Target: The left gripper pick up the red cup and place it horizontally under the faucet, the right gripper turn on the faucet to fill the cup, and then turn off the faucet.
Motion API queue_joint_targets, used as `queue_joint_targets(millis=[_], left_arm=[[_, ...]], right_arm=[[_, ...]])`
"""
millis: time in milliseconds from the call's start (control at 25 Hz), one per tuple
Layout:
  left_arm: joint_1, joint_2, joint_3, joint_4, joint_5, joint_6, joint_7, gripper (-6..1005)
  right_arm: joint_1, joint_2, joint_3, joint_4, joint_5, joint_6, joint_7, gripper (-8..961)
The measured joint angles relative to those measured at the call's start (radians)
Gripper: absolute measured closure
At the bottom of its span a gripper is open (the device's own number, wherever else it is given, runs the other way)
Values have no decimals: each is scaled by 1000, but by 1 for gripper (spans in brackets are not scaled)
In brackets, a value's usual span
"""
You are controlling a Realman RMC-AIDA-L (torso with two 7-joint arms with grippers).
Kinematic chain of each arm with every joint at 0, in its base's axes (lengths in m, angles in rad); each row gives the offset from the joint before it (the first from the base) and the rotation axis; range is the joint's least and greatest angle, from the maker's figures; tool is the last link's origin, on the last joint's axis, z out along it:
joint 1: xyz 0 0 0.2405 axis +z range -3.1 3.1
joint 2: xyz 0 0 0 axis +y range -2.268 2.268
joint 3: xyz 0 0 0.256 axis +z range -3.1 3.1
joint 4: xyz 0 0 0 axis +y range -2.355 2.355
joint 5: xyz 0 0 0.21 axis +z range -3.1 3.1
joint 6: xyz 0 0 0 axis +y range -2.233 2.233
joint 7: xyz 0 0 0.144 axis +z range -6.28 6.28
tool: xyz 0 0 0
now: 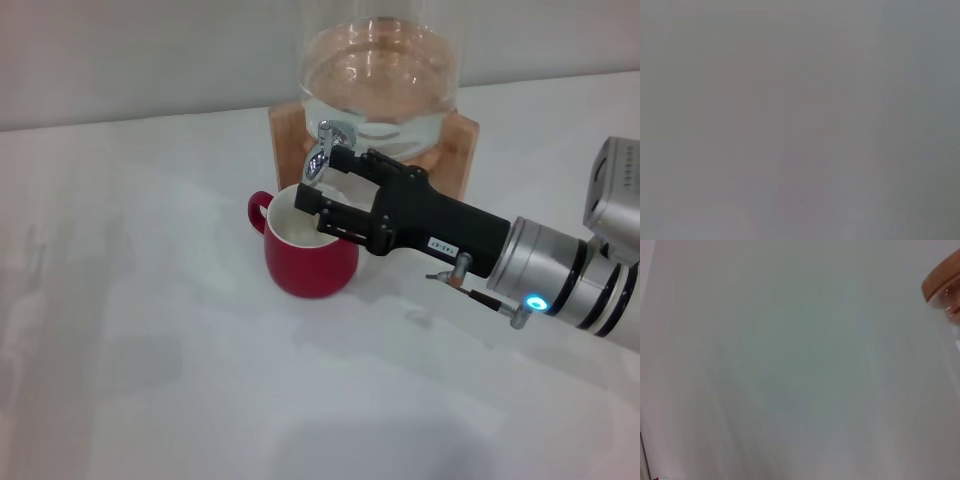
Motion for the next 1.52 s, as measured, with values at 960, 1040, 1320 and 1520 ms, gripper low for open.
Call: queue_joint_targets(millis=[960,1040,1320,1520], left_arm=[[0,0,0,-25,0,2,0,376],[0,0,0,-26,0,1,0,376],[-2,0,0,-35,0,1,0,376],[-10,-1,0,-48,-2,1,0,376]], right_arm=[[-83,-11,23,-16,13,-31,-2,175],[-97,-12,21,-13,11,-58,-2,175],[-116,-12,-40,-13,10,-102,3,176],[-111,-11,-90,-25,12,-103,7,176]])
